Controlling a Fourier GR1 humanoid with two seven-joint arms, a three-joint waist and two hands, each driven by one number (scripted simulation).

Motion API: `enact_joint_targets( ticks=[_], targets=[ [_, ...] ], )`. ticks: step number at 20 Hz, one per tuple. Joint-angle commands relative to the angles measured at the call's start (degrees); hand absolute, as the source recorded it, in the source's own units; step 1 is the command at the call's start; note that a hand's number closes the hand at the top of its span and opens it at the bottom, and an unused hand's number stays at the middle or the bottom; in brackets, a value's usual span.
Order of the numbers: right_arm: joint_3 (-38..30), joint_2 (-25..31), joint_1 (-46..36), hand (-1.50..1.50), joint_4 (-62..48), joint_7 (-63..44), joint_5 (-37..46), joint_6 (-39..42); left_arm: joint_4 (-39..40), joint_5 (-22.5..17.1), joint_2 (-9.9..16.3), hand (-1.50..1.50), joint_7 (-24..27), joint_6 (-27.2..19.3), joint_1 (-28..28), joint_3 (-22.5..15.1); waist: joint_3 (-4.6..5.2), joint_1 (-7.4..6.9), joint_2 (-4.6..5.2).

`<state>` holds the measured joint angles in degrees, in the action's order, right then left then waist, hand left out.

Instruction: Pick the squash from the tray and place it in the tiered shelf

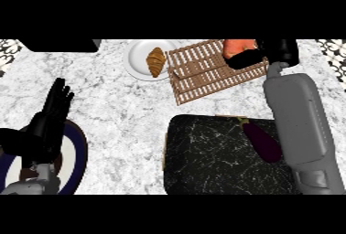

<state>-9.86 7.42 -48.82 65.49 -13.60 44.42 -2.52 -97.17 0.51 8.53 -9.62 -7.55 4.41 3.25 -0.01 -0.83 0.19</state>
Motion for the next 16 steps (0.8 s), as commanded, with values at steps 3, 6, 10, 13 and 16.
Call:
enact_joint_targets(
  ticks=[3,6,10,13,16],
  targets=[
    [-5.8,-1.0,-8.0,1.5,-11.5,-0.1,-4.4,-5.0,1.4,0.9,0.4,0.0,-2.3,-0.9,4.5,0.6,-0.01,-0.07,0.13],
    [-6.4,-1.0,-9.9,-1.5,-21.2,4.5,-5.4,-6.6,1.9,0.4,0.3,0.0,0.8,-0.1,1.7,1.3,0.0,-0.66,0.29],
    [-8.2,2.5,-13.5,-1.5,-26.6,9.0,-8.5,-4.1,5.8,1.6,-1.7,0.0,3.1,-0.5,3.0,0.0,0.01,-0.24,0.27],
    [-8.3,1.3,-14.6,-1.5,-28.8,11.7,-9.8,-6.0,0.9,1.2,0.2,0.0,-3.3,-0.2,4.4,0.6,-0.01,-0.42,0.21],
    [-9.3,1.0,-15.8,-1.5,-27.3,13.2,-12.5,-5.2,2.3,2.1,-1.2,0.0,-1.6,-1.6,4.9,0.4,-0.01,-0.09,0.13]
  ],
)
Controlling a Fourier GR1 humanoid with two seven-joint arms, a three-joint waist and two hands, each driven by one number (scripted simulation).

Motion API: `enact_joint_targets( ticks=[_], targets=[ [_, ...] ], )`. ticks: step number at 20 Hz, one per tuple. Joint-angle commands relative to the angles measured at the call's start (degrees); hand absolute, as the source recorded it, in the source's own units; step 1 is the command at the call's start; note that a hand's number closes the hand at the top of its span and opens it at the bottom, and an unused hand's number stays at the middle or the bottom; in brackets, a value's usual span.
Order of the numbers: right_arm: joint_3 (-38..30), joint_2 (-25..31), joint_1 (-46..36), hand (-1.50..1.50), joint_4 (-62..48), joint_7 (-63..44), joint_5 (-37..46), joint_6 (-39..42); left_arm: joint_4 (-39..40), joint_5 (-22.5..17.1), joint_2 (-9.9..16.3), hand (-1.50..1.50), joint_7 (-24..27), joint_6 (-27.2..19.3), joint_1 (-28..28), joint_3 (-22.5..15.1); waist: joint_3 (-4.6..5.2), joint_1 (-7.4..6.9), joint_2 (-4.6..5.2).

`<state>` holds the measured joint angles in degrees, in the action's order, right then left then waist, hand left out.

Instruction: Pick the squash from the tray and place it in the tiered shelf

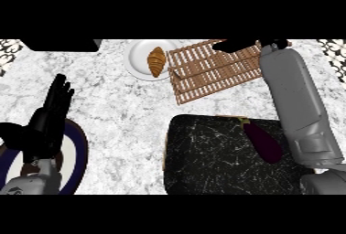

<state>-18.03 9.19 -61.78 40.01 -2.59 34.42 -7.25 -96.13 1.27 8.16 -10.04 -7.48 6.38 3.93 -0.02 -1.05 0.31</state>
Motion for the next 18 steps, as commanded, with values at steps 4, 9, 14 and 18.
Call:
enact_joint_targets(
  ticks=[4,9,14,18],
  targets=[
    [-3.4,0.6,1.9,-1.5,5.9,3.2,-8.0,2.9,0.9,0.8,-0.9,0.0,0.7,-1.2,0.0,0.3,0.01,1.18,-0.45],
    [-6.2,5.0,2.0,-1.5,9.6,-2.2,-10.0,0.9,-1.1,-0.6,0.9,0.0,-2.0,0.8,0.0,1.2,0.01,1.26,-0.54],
    [-10.9,14.7,2.9,-1.5,9.7,-8.4,-13.2,5.7,-2.1,-1.4,0.5,0.0,-0.7,1.2,-2.5,1.6,0.01,1.19,-0.43],
    [-14.3,19.4,9.9,-1.5,13.1,-7.4,-17.3,10.0,-5.9,0.5,-1.0,0.0,-1.5,0.0,-5.6,-0.6,-0.03,1.31,-0.58]
  ],
)
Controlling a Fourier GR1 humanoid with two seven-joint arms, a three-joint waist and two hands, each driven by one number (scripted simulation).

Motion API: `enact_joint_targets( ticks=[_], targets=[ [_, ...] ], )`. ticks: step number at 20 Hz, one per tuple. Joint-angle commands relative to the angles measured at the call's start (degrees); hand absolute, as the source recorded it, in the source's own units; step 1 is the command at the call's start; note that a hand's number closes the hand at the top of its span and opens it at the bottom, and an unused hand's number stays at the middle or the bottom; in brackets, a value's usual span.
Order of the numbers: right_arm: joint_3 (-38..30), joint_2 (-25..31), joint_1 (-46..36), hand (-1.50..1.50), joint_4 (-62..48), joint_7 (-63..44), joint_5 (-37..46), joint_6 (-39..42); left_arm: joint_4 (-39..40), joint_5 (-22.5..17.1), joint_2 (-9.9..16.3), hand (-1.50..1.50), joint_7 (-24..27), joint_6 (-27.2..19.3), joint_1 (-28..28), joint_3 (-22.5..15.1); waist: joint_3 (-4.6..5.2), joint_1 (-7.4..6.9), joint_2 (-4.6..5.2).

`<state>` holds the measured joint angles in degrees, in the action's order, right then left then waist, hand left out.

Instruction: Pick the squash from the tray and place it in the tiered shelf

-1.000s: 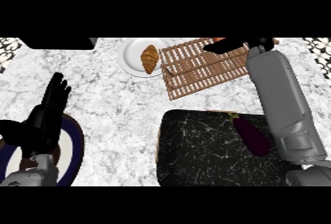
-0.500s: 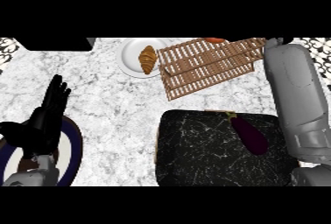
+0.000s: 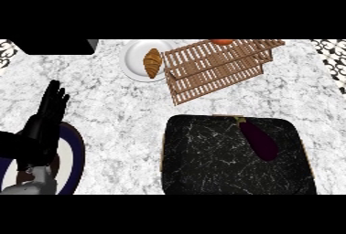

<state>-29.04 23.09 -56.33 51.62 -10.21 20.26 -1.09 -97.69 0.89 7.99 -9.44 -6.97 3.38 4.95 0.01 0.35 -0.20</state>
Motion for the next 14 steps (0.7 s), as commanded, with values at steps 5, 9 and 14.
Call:
enact_joint_targets(
  ticks=[5,9,14],
  targets=[
    [-5.7,10.9,10.1,-1.5,2.3,2.2,-9.2,13.0,1.0,-1.0,1.3,0.0,-0.6,1.4,1.8,1.5,-0.03,-0.02,0.16],
    [-7.0,14.4,13.2,-1.5,5.2,0.8,-13.7,18.5,2.6,-0.3,-0.5,0.0,2.1,0.9,0.5,0.6,-0.01,-0.06,0.13],
    [-7.9,18.4,13.8,-1.5,-2.8,7.6,-16.0,20.9,2.4,0.6,-0.3,0.0,1.1,0.5,2.3,0.6,-0.02,-0.55,0.3]
  ],
)
